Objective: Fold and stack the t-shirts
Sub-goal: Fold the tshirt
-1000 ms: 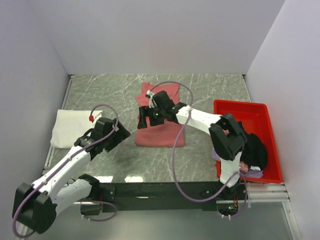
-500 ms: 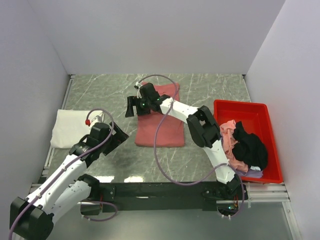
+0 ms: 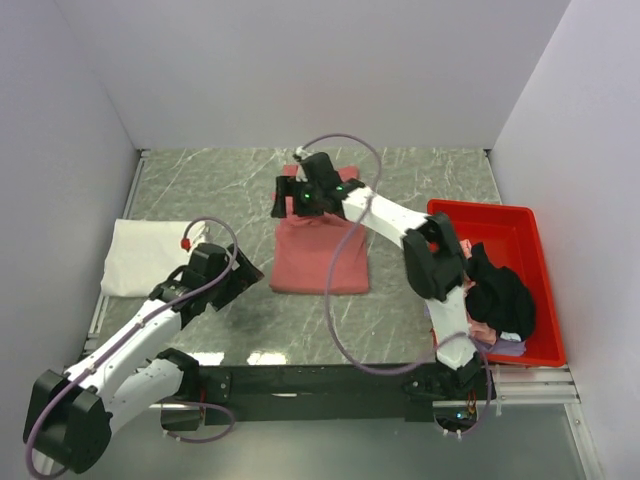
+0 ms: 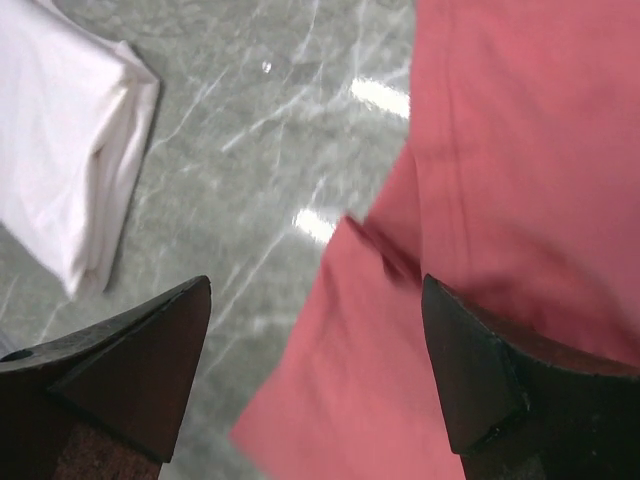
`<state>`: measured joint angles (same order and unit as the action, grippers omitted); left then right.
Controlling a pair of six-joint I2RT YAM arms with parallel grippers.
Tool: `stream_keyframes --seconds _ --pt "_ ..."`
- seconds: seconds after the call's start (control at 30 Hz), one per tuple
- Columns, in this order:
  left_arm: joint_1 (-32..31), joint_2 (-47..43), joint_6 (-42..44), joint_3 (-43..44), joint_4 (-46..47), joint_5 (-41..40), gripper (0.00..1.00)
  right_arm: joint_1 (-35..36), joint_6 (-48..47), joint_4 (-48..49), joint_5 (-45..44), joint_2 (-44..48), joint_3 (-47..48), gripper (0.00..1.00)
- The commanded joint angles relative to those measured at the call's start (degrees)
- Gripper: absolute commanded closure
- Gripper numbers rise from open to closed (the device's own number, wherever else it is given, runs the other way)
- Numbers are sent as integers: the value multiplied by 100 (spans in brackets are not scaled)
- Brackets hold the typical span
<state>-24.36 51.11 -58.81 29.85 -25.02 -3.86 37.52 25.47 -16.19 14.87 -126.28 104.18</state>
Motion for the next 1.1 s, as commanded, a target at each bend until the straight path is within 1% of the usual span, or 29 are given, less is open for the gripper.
stream_keyframes --seconds 0.0,0.03,0.1,0.13,0.2,0.23,0.3,0.33,0.37,0.4,0.43,0.53,0.6,0.77,0.9,0.97,1.0,1.07 --pt "1 327 158 -84 742 341 1 -34 97 597 -818 1603 -1071 8" --pt "-7 416 176 -75 839 420 1 -60 142 721 -1063 2163 -1754 8" --pt "1 749 220 -58 1015 587 1 -104 369 959 -1406 2729 -2434 8" --pt "1 864 220 -23 1155 623 2 -130 405 1020 -1478 3245 -3064 7" --pt "-16 1153 255 -23 1358 859 6 -227 537 1153 -1742 3740 -3656 7" --pt "-16 1242 247 -23 1489 878 9 -262 625 1118 -1794 4142 -4138 7" --pt "-34 1470 256 -14 1605 895 13 -315 791 1100 -1795 4531 -4667 7" --pt "-34 1533 256 21 1631 861 16 -341 801 1117 -1795 4872 -5096 7" --pt "-51 1612 264 39 1718 852 20 -350 801 1039 -1795 5024 -5257 7" --pt "-51 1734 264 39 1754 852 21 -359 819 969 -1812 5165 -5398 7" --pt "-60 1796 273 91 1763 808 25 -385 819 907 -1795 5375 -5600 7" --pt "-60 2007 273 144 1763 834 32 -429 863 687 -1760 5684 -5943 7" --pt "-60 2069 247 74 1973 948 33 -447 898 626 -1812 5833 -6076 7" --pt "-78 2411 264 30 2150 1203 40 -535 985 503 -1839 6001 -6384 7" --pt "-104 2640 264 91 2229 1212 52 -552 1030 476 -1646 5992 -6550 8" --pt "-122 2754 273 109 2247 1203 65 -553 1047 476 -1576 5983 -6603 9" --pt "-122 2798 282 127 2247 1203 73 -570 1073 476 -1549 5966 -6630 9" --pt "-139 2904 299 144 2255 1221 79 -561 1100 467 -1392 5922 -6656 11"
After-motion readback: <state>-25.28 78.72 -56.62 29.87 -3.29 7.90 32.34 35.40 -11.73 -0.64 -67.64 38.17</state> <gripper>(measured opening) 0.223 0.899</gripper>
